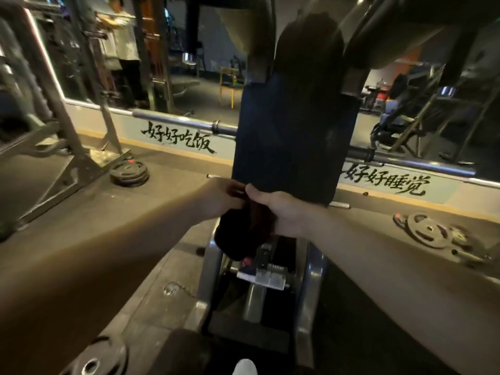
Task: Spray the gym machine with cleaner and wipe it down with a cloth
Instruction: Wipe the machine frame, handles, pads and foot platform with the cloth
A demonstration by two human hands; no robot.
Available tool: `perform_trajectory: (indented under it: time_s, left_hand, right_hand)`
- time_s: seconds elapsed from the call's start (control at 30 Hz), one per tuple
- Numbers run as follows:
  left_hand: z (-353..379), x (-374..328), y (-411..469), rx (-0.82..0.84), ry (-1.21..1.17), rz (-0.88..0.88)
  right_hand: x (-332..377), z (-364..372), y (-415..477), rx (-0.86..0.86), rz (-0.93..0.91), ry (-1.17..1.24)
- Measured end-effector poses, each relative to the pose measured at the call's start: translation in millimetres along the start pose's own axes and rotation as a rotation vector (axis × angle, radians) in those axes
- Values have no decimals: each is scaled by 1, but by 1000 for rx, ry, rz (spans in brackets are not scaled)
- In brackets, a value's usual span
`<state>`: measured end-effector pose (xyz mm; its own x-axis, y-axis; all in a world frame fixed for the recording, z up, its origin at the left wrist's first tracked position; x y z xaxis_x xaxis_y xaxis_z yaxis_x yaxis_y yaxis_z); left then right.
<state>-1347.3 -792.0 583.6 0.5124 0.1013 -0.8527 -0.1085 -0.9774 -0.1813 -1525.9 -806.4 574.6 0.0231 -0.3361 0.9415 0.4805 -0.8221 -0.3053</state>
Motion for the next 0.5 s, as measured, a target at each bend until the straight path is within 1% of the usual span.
perform_trajectory:
  time_s: [0.07,0.13,0.27,0.33,0.43,0.5]
  left_hand:
    - [0,-4,-20,-15,43,1]
    - [0,-5,-33,-23,58,-26]
    - [4,3,-36,-24,35,-141]
    - [9,6,-31,-13,83,-182]
    - [19,11,-17,-9,142,-150]
    - [29,10,-3,-29,185,-108]
  right_hand:
    - [-2,4,-17,77,-11,-99]
    - [-5,4,-30,101,-26,-174]
    - [-5,-7,-43,-31,-45,-282]
    - [-6,-17,-42,-44,-54,-388]
    - [-15,-34,-31,-91,-70,-591]
    - [-24,-48,-19,-130,-97,-777]
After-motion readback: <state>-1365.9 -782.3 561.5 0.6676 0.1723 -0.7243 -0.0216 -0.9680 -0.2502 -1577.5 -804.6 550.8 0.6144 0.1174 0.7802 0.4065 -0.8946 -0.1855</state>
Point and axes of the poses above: each hand's wrist, its own y-axis towards the middle knuckle, its own z-axis out of the palm, x = y × z, the point moved 1 cm from there along y, towards the middle knuckle, and after that the axes turned 10 degrees about -z, right-handed, at the moved point
